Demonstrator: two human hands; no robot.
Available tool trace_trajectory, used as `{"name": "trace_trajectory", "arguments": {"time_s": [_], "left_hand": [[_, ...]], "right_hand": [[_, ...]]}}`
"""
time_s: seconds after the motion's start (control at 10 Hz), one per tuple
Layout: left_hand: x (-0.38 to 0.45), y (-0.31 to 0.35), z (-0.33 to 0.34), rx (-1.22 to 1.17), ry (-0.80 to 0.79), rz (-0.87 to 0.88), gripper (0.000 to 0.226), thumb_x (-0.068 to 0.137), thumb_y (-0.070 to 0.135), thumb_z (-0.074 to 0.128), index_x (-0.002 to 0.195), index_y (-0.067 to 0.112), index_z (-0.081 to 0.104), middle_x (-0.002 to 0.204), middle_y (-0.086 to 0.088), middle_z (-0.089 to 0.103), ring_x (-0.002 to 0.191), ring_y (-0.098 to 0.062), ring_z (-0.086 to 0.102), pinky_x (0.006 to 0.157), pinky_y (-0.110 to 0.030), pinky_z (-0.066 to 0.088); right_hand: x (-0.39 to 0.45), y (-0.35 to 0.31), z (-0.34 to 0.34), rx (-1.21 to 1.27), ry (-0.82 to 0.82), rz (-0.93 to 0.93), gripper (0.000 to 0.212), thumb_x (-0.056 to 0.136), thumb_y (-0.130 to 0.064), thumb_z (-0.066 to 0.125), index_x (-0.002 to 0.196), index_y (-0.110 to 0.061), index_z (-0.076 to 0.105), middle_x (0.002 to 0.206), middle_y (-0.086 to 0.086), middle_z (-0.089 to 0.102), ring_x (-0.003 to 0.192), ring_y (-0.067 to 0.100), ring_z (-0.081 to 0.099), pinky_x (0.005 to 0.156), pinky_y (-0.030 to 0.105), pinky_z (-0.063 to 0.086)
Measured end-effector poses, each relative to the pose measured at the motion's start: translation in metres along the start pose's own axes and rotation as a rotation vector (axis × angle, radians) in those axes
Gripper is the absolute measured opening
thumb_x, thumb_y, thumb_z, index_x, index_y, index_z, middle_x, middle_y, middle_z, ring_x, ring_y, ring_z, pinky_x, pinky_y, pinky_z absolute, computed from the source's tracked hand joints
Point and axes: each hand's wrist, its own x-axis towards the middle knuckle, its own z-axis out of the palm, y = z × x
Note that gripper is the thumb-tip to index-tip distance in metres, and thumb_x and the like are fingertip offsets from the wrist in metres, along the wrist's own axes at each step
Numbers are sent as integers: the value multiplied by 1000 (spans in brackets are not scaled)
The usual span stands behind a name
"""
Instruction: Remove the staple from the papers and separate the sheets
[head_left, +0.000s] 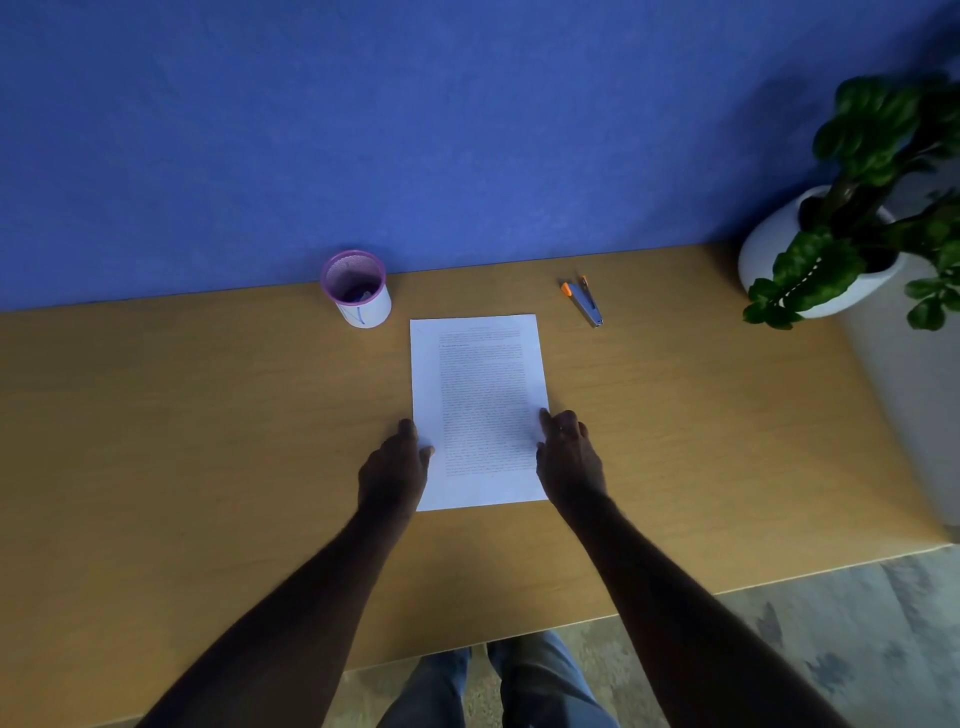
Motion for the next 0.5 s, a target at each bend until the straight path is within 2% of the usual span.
{"name": "trace_trajectory", "arguments": {"time_s": [0.1, 0.2, 0.3, 0.4, 0.5], "left_hand": [[-6, -7, 1, 126, 40, 69, 36, 101, 36, 62, 122, 6, 58, 113, -11, 68, 102, -32, 67, 77, -44, 59], [-12, -9, 0, 226, 101, 137, 37, 97, 35, 67, 118, 5, 62, 117, -15, 64, 107, -36, 63, 80, -46, 57], [-17, -9, -9, 260, 78, 191, 53, 97, 41, 64, 136, 7, 57, 145, -19, 55, 133, -39, 52, 103, -50, 49], [-17, -9, -16, 290, 31, 217, 69, 101, 49, 54, 154, 8, 41, 165, -19, 35, 152, -39, 33, 121, -53, 32], [-14, -11, -22, 281, 97, 263, 79, 102, 54, 46, 162, 8, 25, 173, -15, 16, 160, -37, 15, 127, -56, 15]], "right_hand": [[-1, 1, -4, -20, 17, -20, 59, 100, -21, 65, 154, -14, 42, 146, 11, 52, 125, 26, 59, 90, 38, 62], [-4, 0, -8, -51, 12, -44, 59, 100, -26, 66, 153, -13, 41, 150, 10, 51, 128, 27, 59, 95, 38, 59], [-10, -2, -18, -108, -76, -65, 71, 99, -33, 67, 158, -12, 32, 163, 11, 38, 145, 31, 45, 110, 45, 50], [-14, -3, -27, -119, -112, -50, 79, 101, -41, 63, 162, -12, 22, 171, 11, 23, 157, 34, 27, 120, 51, 38], [-17, -6, -34, -181, -145, -87, 86, 104, -55, 48, 166, -11, 6, 175, 11, 2, 162, 33, 2, 130, 52, 19]]}}
